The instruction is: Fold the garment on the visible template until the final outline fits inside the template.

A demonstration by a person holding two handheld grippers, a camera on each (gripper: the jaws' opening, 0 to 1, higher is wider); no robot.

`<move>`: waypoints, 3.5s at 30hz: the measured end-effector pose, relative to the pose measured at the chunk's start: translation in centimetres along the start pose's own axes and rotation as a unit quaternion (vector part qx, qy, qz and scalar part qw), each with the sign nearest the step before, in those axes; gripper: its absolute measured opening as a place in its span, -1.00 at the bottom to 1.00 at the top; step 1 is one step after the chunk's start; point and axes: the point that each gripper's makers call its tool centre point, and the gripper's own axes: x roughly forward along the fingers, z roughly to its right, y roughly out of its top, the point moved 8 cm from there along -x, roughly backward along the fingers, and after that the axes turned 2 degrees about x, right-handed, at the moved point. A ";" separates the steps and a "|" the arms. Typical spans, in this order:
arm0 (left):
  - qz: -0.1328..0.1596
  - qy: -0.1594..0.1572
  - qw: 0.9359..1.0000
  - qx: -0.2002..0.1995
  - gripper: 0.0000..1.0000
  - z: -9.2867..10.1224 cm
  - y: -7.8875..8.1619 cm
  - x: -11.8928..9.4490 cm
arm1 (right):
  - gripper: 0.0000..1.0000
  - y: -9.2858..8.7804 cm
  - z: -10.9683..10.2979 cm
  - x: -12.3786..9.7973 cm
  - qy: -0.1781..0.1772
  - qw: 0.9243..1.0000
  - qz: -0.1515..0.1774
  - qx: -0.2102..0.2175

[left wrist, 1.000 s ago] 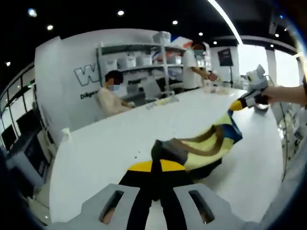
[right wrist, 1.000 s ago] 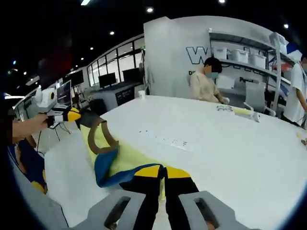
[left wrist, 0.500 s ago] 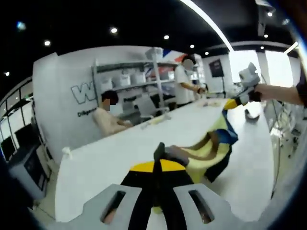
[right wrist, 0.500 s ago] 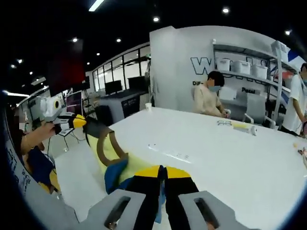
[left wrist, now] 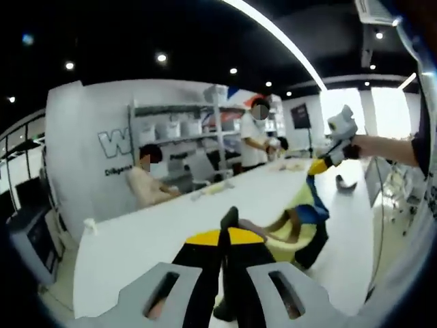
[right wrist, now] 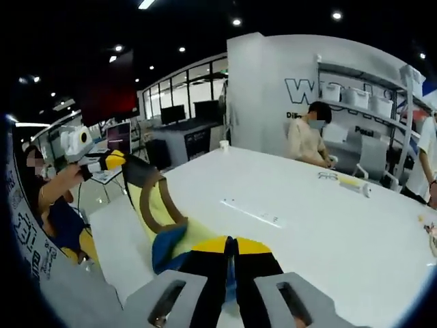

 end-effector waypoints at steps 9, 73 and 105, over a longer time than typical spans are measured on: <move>-0.051 -0.014 0.998 -0.024 -1.00 1.0 -3.2 0.8 | -1.00 -3.9 0.7 3.4 0.017 0.998 -0.050 0.031; -0.160 0.039 0.976 -0.144 -1.00 -0.9 -13.8 2.3 | -0.79 -15.7 -6.0 19.3 0.072 0.981 -0.166 -0.064; -0.178 0.037 0.969 -0.167 -1.00 -2.1 -15.2 2.4 | -1.00 -17.0 -4.9 20.3 0.050 0.972 -0.177 -0.148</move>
